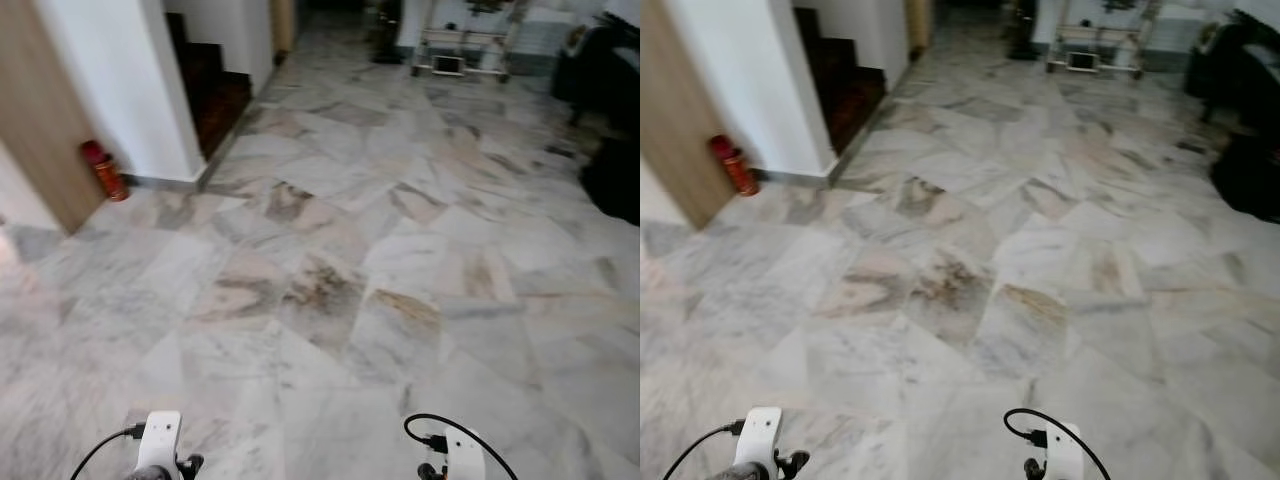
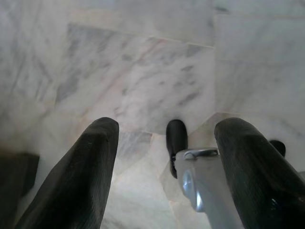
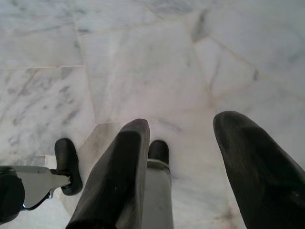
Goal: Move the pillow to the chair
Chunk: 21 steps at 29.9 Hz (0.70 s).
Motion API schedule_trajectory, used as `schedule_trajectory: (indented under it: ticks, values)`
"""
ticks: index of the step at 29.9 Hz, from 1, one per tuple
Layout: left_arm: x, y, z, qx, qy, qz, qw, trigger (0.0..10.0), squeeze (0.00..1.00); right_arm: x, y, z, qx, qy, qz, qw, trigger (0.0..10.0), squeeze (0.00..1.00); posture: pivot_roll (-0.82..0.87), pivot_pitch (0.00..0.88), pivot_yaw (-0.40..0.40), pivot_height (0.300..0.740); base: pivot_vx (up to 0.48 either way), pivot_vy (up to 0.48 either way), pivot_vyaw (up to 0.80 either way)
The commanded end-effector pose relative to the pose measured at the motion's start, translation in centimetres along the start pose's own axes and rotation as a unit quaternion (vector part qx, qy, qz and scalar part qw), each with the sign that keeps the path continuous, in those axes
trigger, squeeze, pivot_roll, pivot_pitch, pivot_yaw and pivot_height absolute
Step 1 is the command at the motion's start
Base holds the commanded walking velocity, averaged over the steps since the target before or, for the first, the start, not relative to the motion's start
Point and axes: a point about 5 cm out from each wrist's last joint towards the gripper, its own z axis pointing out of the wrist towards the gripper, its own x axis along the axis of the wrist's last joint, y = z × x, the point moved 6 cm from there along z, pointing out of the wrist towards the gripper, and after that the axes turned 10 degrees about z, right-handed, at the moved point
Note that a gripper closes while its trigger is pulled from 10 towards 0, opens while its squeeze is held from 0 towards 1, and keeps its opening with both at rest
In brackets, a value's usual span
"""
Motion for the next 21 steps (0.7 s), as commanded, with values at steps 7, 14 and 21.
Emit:
schedule_trajectory:
  ticks: [7,14,21]
  values:
    - [-1.39,-0.47,-0.18,0.006,-0.026,0.005,1.0,10.0,0.0,0.25,-0.61,0.11,0.009,-0.001,-0.009,1.0,10.0,0.0,-0.03,0.0,-0.01,0.74,0.0,0.0,0.8]
    - [-1.46,-0.52,-0.19,0.008,-0.028,0.003,1.0,10.0,0.0,0.22,-0.66,0.11,0.01,-0.001,-0.009,1.0,10.0,0.0,-0.02,0.0,-0.01,0.74,0.0,0.0,0.8]
    - [-1.45,-0.62,-0.18,0.012,-0.029,0.0,1.0,10.0,0.0,0.18,-0.67,0.12,0.007,-0.001,-0.006,1.0,10.0,0.0,-0.01,0.0,-0.012,0.74,0.0,0.0,0.8]
